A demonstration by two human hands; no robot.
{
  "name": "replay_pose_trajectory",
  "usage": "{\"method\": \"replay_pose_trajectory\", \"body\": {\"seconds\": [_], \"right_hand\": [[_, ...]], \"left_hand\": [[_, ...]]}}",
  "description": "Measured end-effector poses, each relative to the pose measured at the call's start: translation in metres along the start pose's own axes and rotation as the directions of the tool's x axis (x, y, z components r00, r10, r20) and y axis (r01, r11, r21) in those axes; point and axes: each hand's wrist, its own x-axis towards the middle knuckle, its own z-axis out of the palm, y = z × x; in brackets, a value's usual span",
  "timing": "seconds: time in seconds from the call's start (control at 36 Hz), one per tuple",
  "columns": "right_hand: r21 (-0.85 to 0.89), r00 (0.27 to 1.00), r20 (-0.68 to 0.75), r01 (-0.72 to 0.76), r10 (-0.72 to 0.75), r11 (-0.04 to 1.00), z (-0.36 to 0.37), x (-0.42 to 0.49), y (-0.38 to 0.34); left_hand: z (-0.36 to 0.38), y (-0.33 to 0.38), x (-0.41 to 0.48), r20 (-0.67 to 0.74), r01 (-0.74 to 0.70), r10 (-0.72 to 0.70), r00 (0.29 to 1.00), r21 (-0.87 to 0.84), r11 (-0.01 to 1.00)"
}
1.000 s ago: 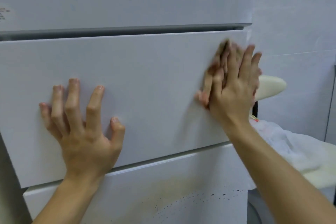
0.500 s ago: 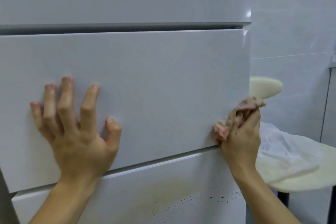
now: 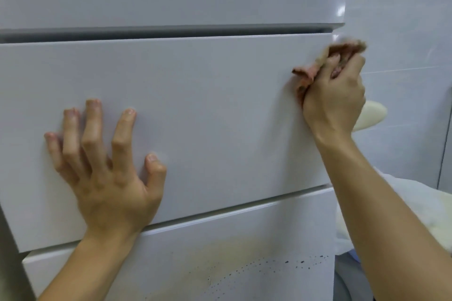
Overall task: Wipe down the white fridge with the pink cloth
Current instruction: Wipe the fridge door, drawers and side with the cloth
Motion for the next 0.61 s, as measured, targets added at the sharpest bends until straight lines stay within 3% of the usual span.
{"method": "replay_pose_trajectory", "body": {"seconds": [0.11,0.22,0.33,0.44,0.61], "right_hand": [[-0.042,0.991,0.060,-0.116,0.119,0.992,-0.017,-0.057,0.049],[-0.009,0.986,0.103,-0.127,0.128,0.992,-0.032,-0.114,0.086],[-0.035,0.989,0.054,-0.138,0.139,0.990,-0.030,-0.138,0.088],[-0.080,0.997,0.050,-0.056,0.060,0.995,-0.022,-0.138,0.077],[-0.114,0.965,0.039,0.261,-0.258,0.959,-0.001,-0.073,0.023]], "left_hand": [[-0.001,0.000,0.001,0.007,0.001,0.000,1.000,-0.011,1.000],[0.000,0.001,0.000,0.007,0.005,-0.005,1.000,-0.008,1.000],[-0.001,0.001,0.001,0.017,0.010,-0.010,1.000,-0.014,1.000],[-0.003,0.001,0.000,0.013,0.005,-0.004,1.000,-0.010,1.000],[-0.004,0.001,0.001,0.013,-0.010,0.011,1.000,-0.004,1.000]]}}
